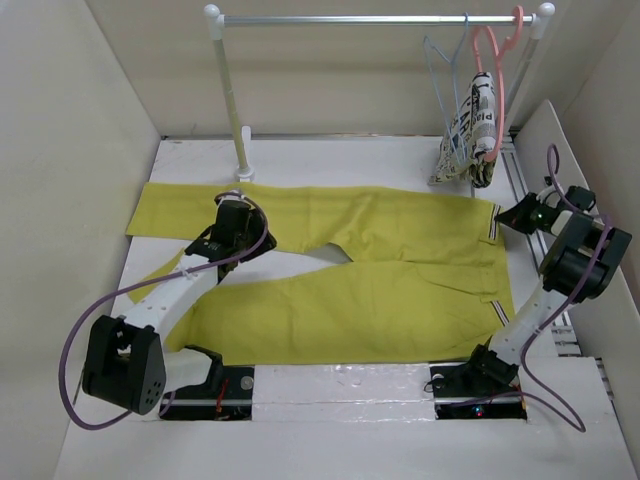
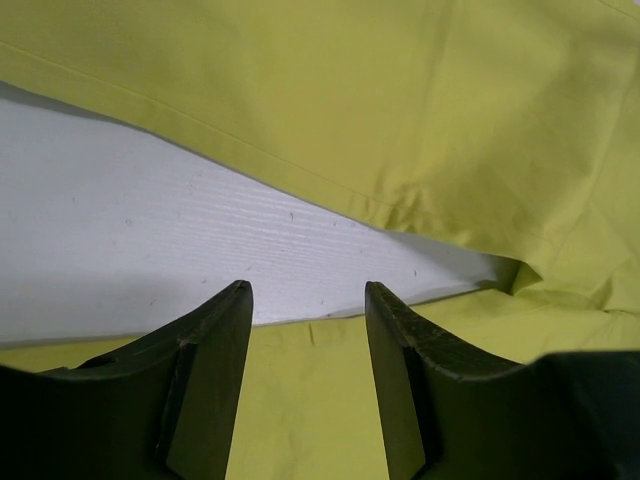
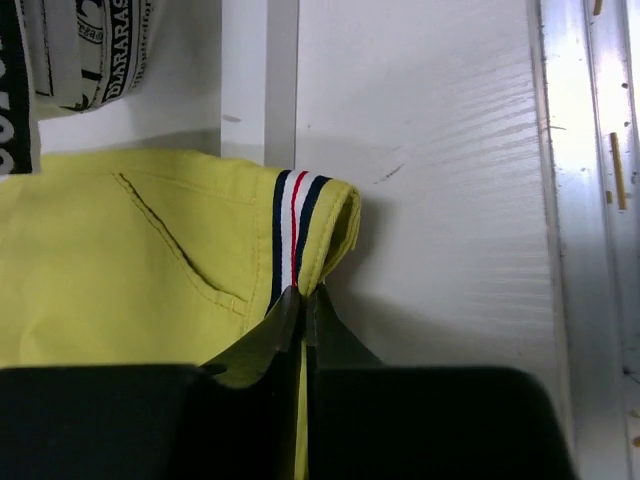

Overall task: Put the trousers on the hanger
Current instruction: Flatten out the trousers at the center of the board.

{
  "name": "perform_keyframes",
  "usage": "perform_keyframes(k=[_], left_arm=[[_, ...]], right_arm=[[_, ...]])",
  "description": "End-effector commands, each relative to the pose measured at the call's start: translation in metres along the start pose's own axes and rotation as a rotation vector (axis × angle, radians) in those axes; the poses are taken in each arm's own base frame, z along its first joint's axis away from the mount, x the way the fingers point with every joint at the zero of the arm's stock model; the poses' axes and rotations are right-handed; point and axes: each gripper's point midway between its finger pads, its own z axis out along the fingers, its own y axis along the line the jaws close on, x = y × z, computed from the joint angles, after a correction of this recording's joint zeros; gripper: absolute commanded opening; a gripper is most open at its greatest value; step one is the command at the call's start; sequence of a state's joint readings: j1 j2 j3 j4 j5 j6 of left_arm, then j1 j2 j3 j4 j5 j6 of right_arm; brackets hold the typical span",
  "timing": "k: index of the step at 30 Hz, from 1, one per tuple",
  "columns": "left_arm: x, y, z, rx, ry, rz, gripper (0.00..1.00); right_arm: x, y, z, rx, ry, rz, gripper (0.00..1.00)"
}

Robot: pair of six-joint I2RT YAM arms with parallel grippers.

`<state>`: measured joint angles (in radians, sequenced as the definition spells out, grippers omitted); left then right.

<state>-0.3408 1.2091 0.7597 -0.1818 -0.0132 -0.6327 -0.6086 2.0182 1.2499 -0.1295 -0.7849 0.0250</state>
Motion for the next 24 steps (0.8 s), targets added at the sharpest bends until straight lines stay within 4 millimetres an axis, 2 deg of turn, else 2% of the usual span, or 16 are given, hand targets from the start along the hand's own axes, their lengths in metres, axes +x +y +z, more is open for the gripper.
perform_keyframes(k=[1,4,10,13,15,16,17,18,19,20,21,23,24], left_arm=[[-0.004,0.004,0.005,-0.027,-0.028,-0.019,0.45],[-0.015,0.004,0.008,-0.064,-0.055,-0.023,0.51],[-0.034,0.012,0.018,-0.115,-0.071,-0.040,0.54],[-0.041,0.015,0.021,-0.154,-0.079,-0.030,0.56],[-0.045,0.019,0.023,-0.186,-0.091,-0.026,0.57],[-0.044,0.025,0.027,-0.210,-0.081,-0.035,0.57],[-0.048,0.028,0.029,-0.225,-0.084,-0.041,0.57],[-0.048,0.039,0.032,-0.261,-0.070,-0.058,0.57],[-0.050,0.046,0.033,-0.282,-0.075,-0.080,0.57],[-0.054,0.054,0.034,-0.306,-0.083,-0.098,0.57],[-0.062,0.071,0.033,-0.341,-0.091,-0.143,0.57],[-0.069,0.085,0.032,-0.359,-0.098,-0.203,0.56],[-0.073,0.092,0.027,-0.376,-0.105,-0.227,0.56]], right_arm=[[-0.036,0.002,-0.019,-0.052,-0.163,0.001,0.01],[-0.062,0.008,-0.033,-0.040,-0.228,-0.012,0.00],[-0.118,0.013,-0.048,0.007,-0.317,-0.038,0.00],[-0.129,0.008,-0.042,0.038,-0.322,-0.027,0.00],[-0.149,0.004,-0.038,0.064,-0.332,-0.059,0.00],[-0.141,-0.007,-0.036,0.111,-0.284,-0.040,0.00],[-0.157,-0.003,-0.036,0.127,-0.291,-0.073,0.00],[-0.154,-0.012,-0.031,0.145,-0.269,-0.063,0.06],[-0.151,-0.017,-0.031,0.171,-0.248,-0.060,0.20],[-0.151,-0.016,-0.028,0.175,-0.243,-0.063,0.48],[-0.152,-0.013,-0.031,0.181,-0.247,-0.061,0.60],[-0.152,-0.004,-0.039,0.180,-0.276,-0.042,0.78],[-0.148,0.015,-0.049,0.164,-0.310,-0.031,0.81]])
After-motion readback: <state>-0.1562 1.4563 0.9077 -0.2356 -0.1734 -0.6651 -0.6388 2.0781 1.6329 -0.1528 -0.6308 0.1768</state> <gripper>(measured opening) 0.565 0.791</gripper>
